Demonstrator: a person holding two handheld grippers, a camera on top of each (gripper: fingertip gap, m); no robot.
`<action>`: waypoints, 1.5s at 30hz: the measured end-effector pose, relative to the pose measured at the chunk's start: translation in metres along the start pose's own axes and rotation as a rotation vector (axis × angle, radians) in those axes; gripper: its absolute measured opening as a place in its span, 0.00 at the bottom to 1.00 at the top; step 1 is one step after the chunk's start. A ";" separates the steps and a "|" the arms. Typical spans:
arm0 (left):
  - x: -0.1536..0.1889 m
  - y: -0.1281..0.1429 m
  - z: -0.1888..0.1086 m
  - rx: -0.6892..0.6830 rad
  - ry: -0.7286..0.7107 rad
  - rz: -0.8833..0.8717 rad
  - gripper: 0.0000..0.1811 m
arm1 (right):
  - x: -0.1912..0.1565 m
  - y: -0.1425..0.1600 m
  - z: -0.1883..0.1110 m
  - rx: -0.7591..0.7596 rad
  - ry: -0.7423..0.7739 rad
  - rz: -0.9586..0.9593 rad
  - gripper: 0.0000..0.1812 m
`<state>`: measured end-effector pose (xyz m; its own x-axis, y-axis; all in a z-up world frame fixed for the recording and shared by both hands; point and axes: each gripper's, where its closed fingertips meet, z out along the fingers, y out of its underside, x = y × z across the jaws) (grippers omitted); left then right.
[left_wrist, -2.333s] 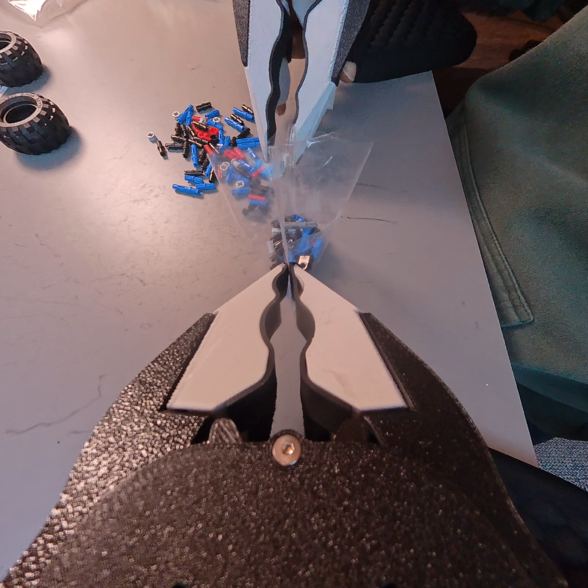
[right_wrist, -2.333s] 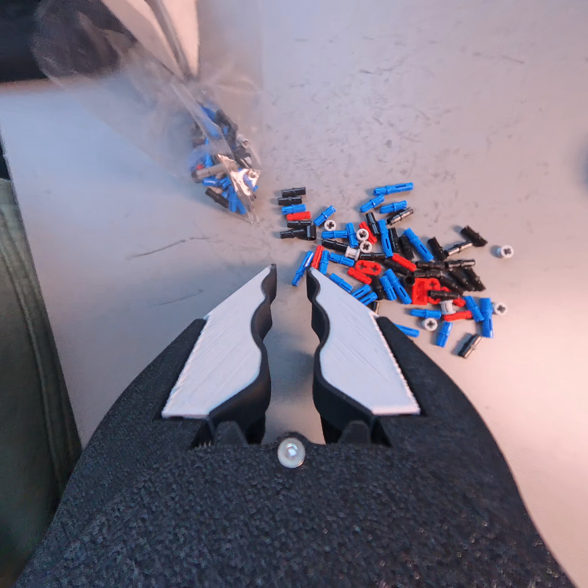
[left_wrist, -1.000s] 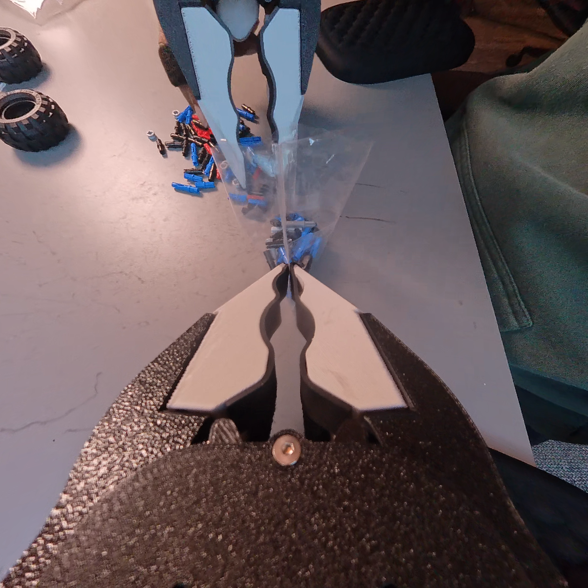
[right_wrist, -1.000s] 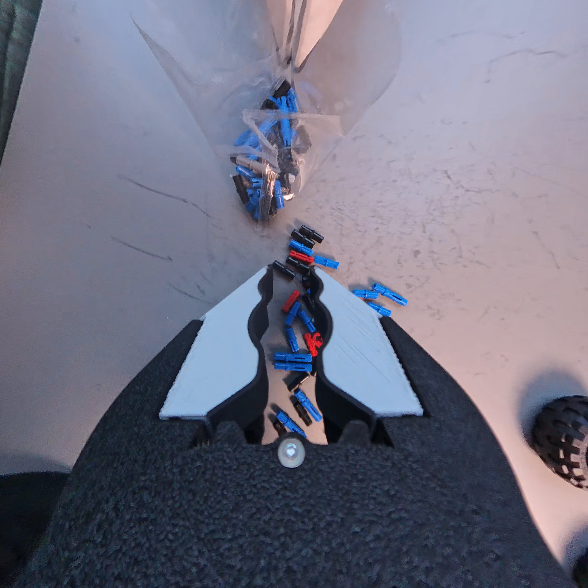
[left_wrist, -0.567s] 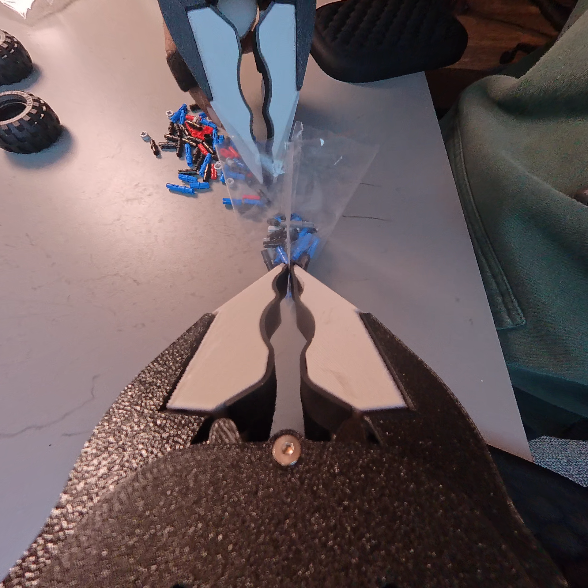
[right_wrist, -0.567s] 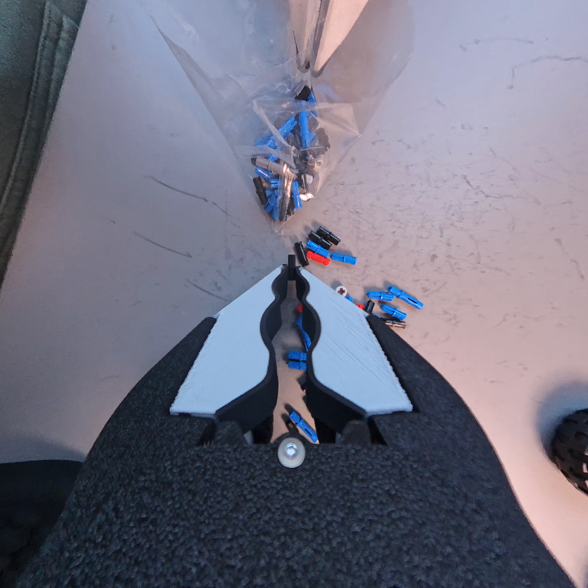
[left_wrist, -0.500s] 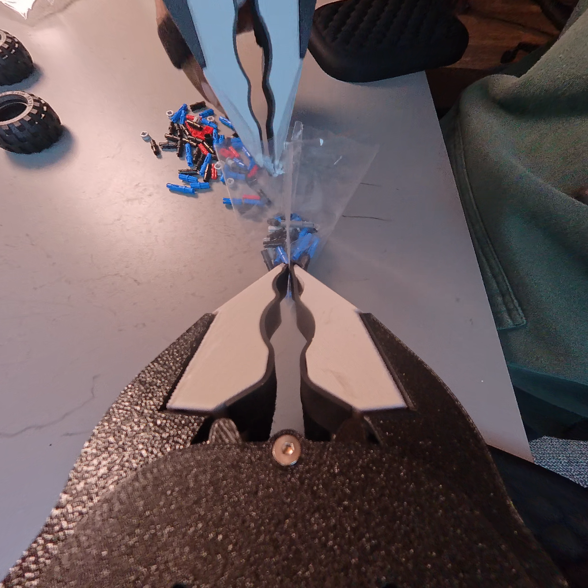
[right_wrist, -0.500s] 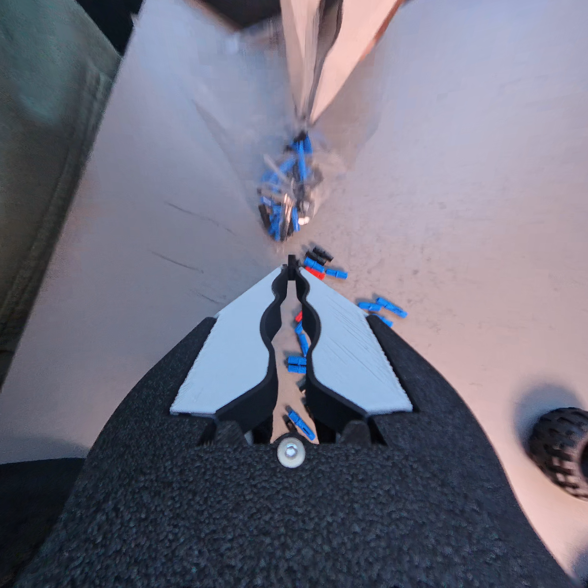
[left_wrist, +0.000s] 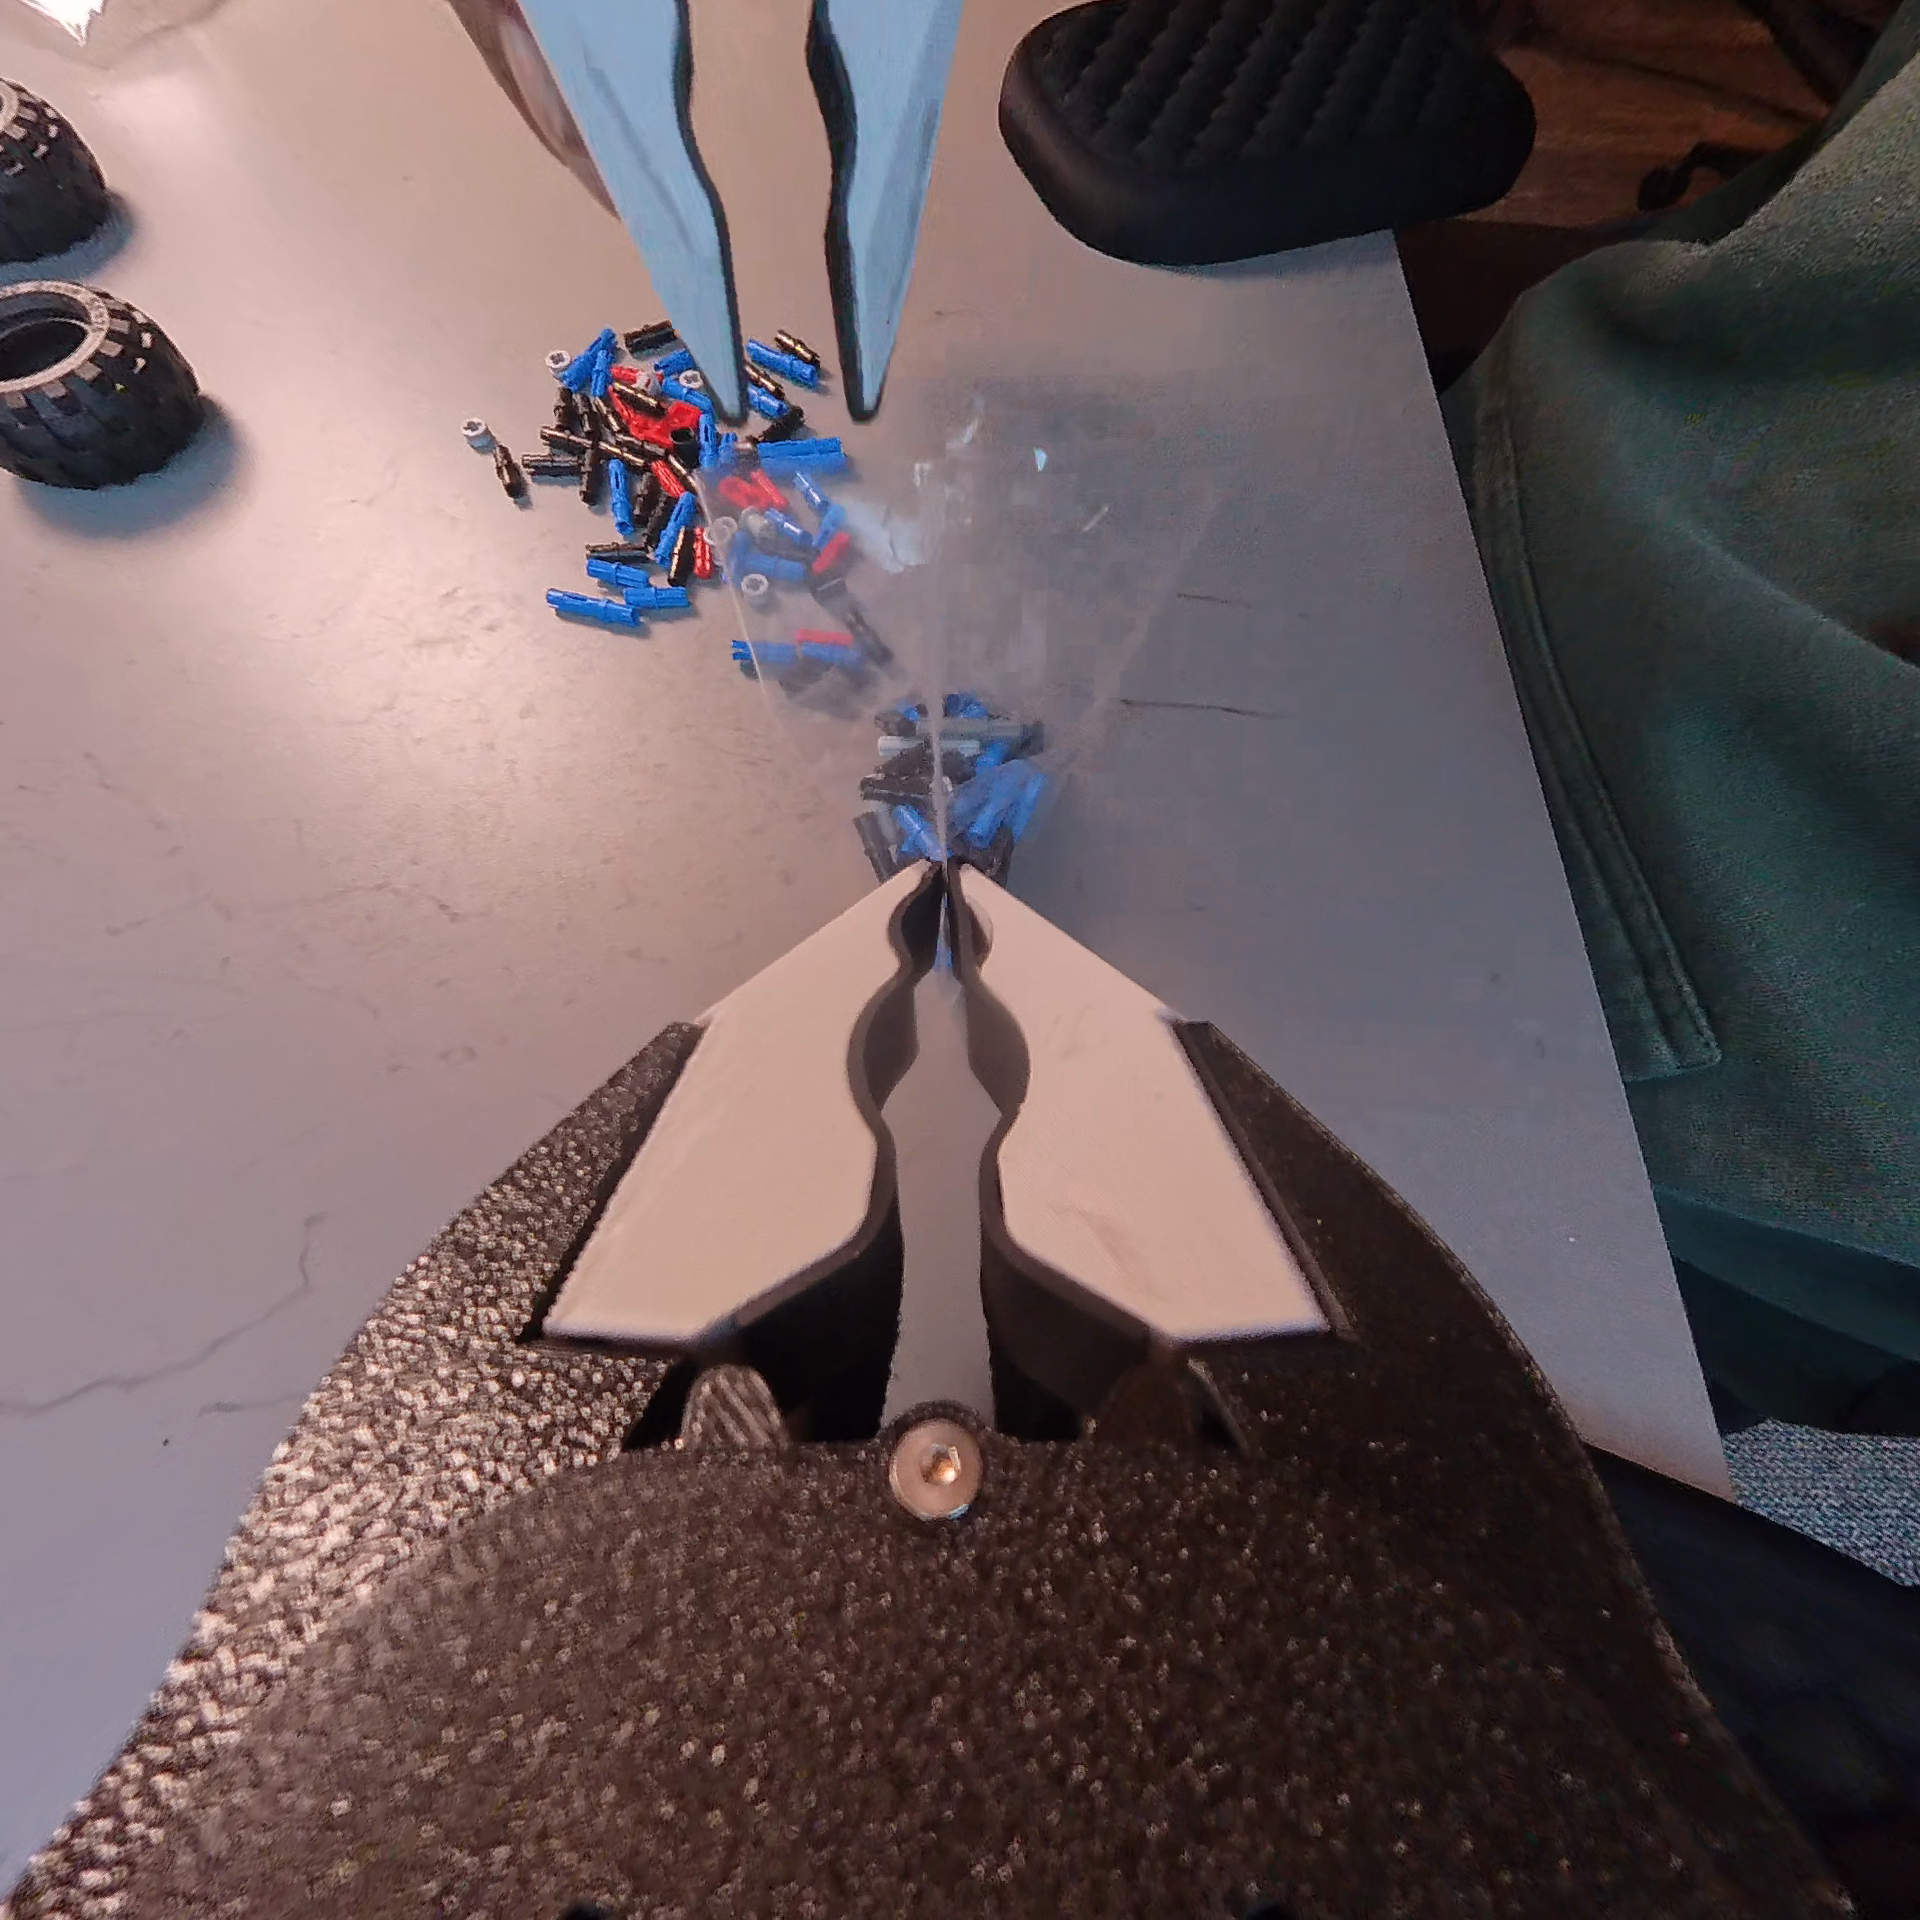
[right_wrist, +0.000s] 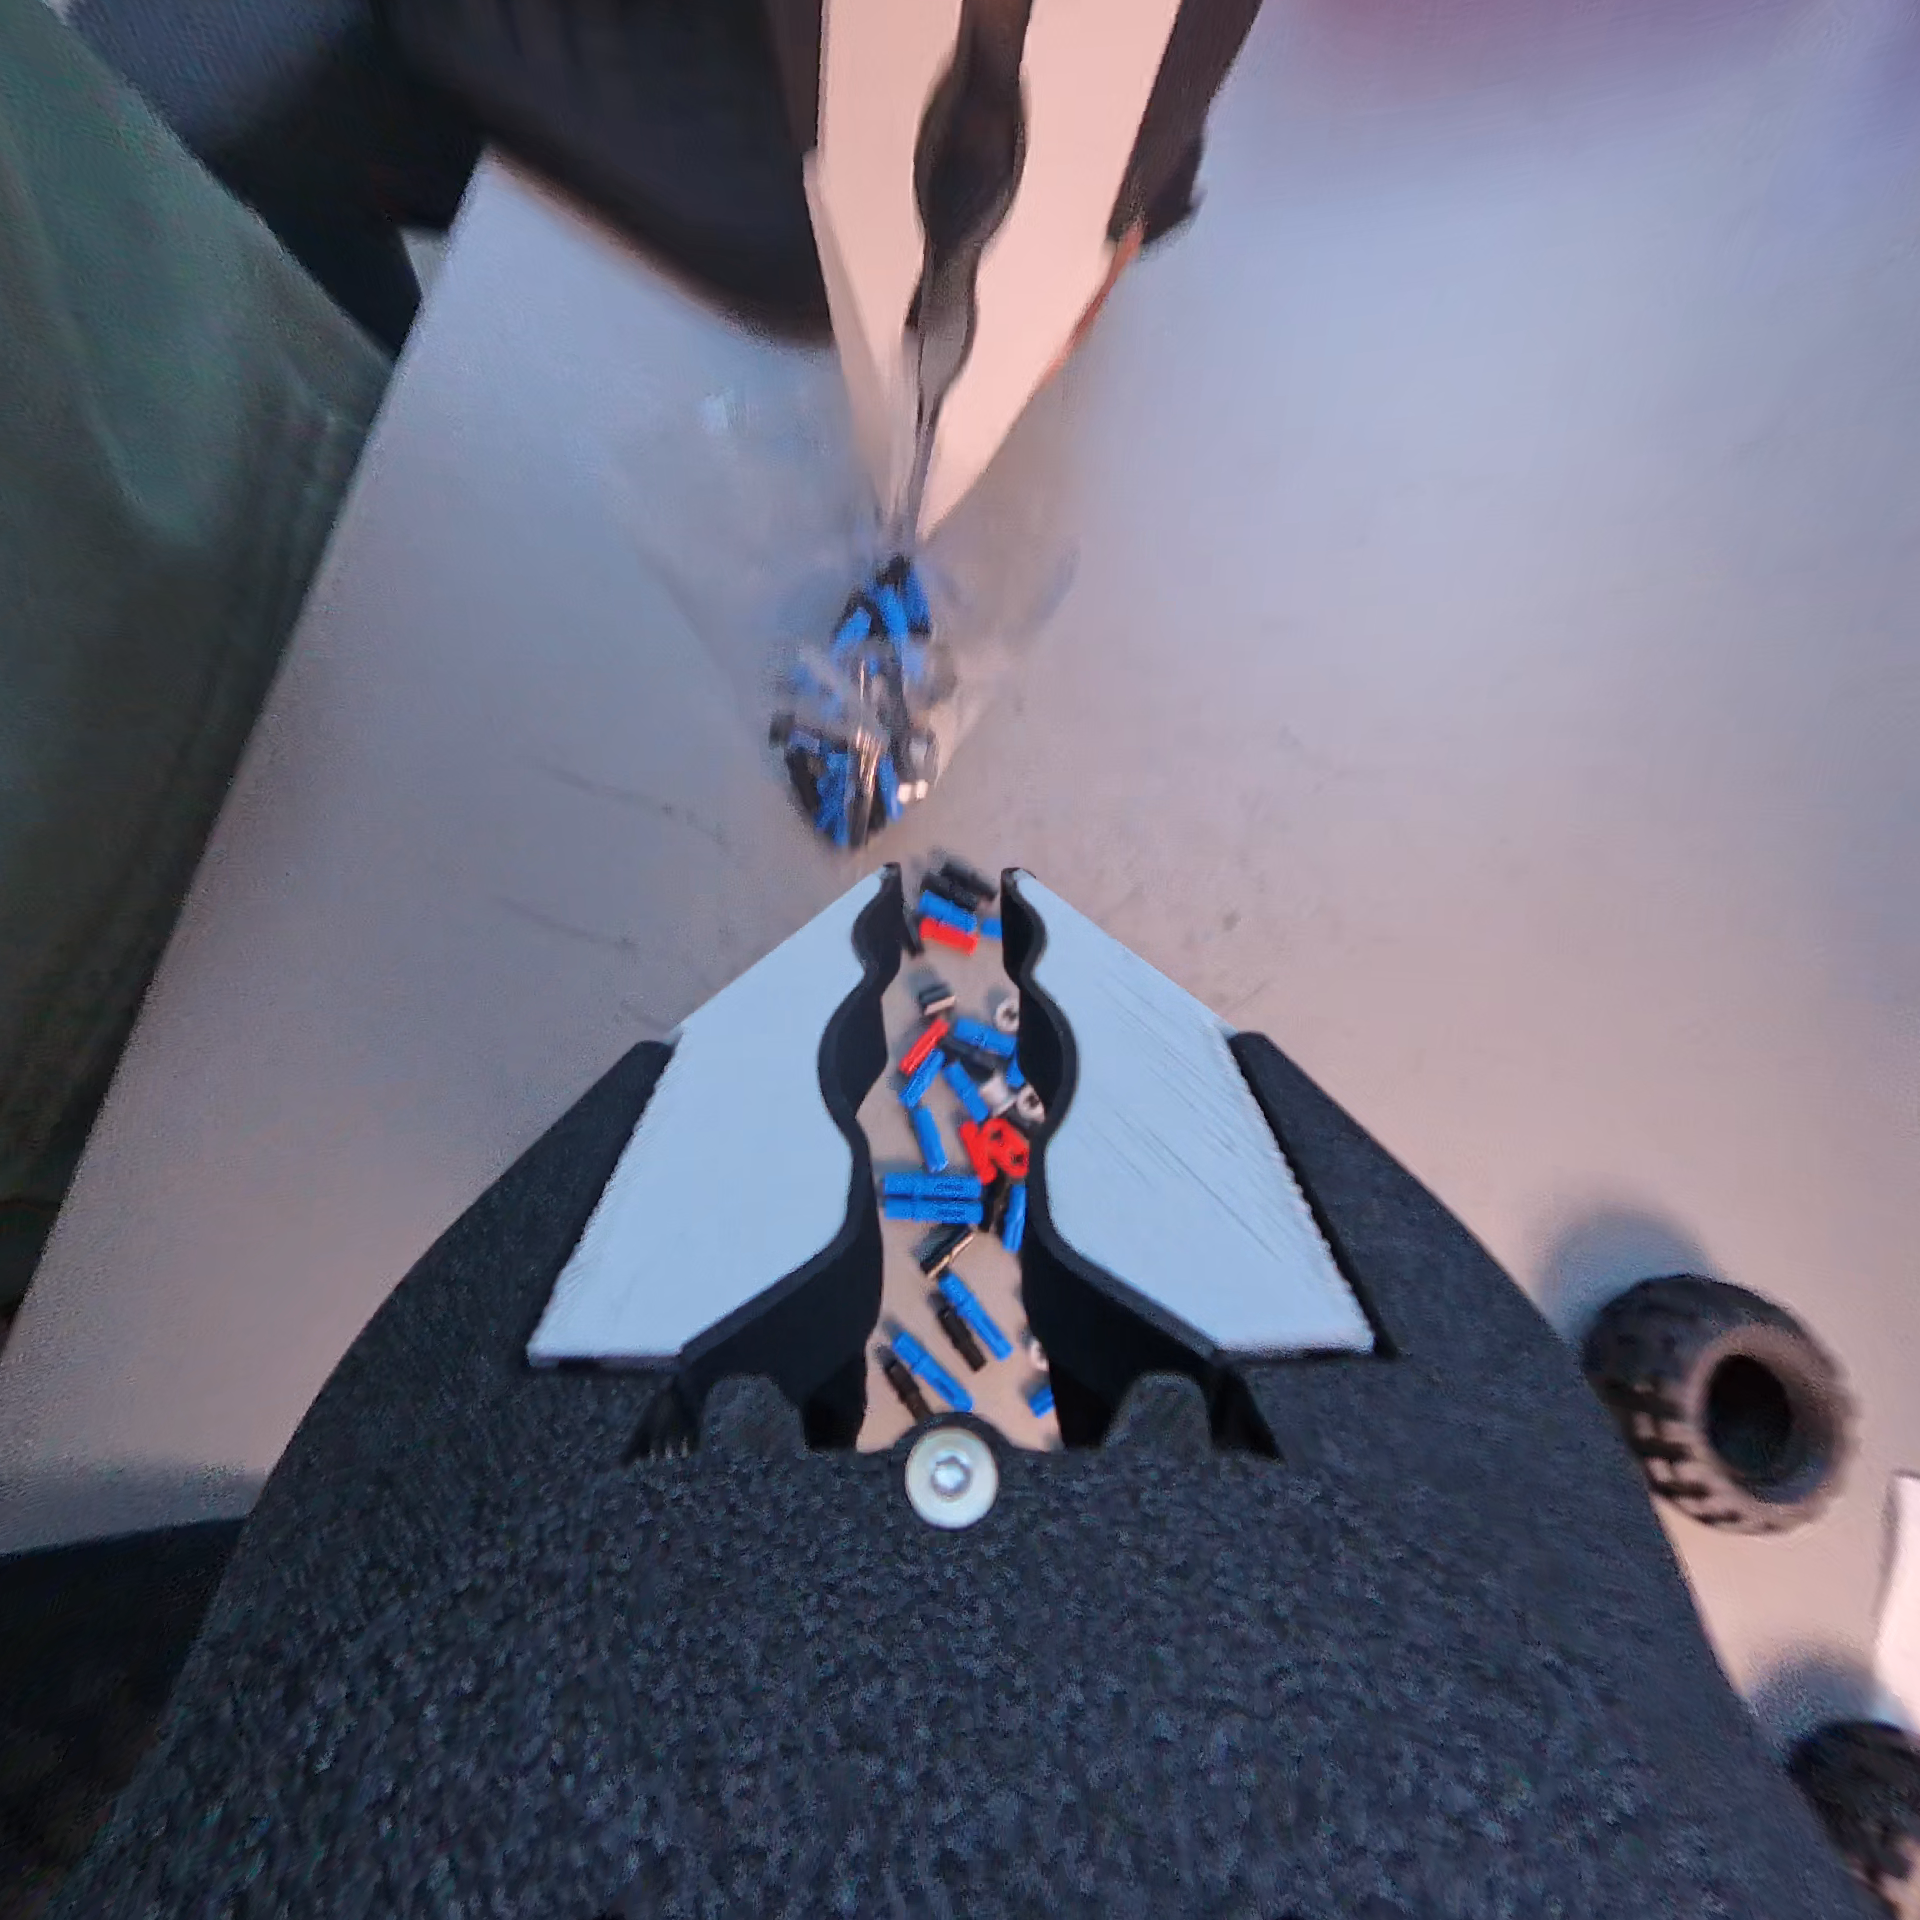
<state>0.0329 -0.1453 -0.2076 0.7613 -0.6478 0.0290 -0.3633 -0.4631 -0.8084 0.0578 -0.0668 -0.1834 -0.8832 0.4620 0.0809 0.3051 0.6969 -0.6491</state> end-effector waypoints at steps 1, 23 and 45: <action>0.000 0.000 0.000 -0.002 0.001 0.000 0.00 | -0.005 0.013 0.009 -0.031 -0.021 0.007 0.10; -0.001 0.001 0.001 -0.002 -0.003 -0.008 0.00 | -0.008 -0.071 -0.010 0.143 -0.030 -0.099 0.06; -0.005 0.011 -0.014 -0.011 -0.022 -0.040 0.00 | 0.026 0.013 0.066 -0.053 -0.110 0.004 0.07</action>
<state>0.0180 -0.1553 -0.2085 0.7867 -0.6155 0.0483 -0.3380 -0.4949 -0.8005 0.0150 -0.0817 -0.2401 -0.9147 0.4041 -0.0071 0.3246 0.7243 -0.6083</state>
